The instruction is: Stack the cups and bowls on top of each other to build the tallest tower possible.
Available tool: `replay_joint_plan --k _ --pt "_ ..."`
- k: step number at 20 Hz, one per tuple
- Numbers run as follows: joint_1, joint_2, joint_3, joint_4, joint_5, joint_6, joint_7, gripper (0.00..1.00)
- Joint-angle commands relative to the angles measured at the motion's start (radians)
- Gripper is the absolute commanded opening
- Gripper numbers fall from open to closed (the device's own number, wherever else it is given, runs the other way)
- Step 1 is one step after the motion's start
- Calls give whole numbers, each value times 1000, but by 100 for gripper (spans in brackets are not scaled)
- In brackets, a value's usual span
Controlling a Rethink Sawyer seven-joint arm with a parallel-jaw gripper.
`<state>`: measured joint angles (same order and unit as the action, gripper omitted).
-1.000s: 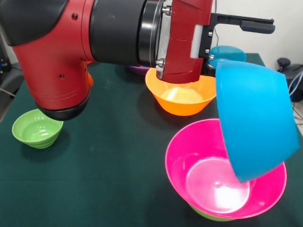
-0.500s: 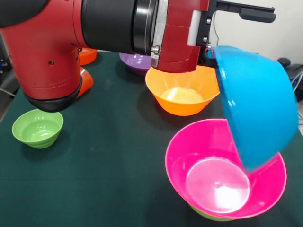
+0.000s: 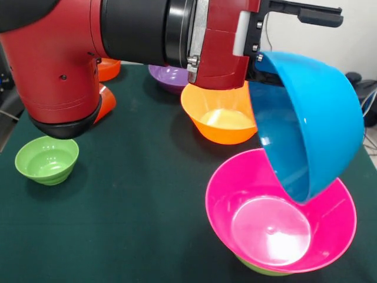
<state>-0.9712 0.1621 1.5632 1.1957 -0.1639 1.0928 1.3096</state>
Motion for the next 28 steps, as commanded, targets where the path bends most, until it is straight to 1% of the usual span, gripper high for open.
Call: replay_joint_plan --k 1,2,10,14,16,17,18,20,22,23,24,27,28 --pt "27 36 -75 -34 -50 -52 -297 100" --pt "23 47 -68 -21 -49 -64 -295 100" --pt "15 56 -77 2 -91 -118 -325 100" --pt "11 63 -78 15 -121 -142 -347 100" --pt "7 51 -92 21 -157 -164 -353 100" --pt "1 27 -107 35 -197 -196 -347 100" --pt "-7 0 -123 58 -249 -254 -327 100" --pt "-18 -68 -167 104 -370 -391 -252 100" --pt "-16 -140 -219 143 -501 -529 -166 100" --pt "-7 -181 -252 152 -567 -589 -119 100" --pt "6 -216 -283 153 -619 -628 -79 100" --pt "45 -288 -357 148 -732 -715 6 100" --pt "79 -360 -423 151 -803 -774 90 100"
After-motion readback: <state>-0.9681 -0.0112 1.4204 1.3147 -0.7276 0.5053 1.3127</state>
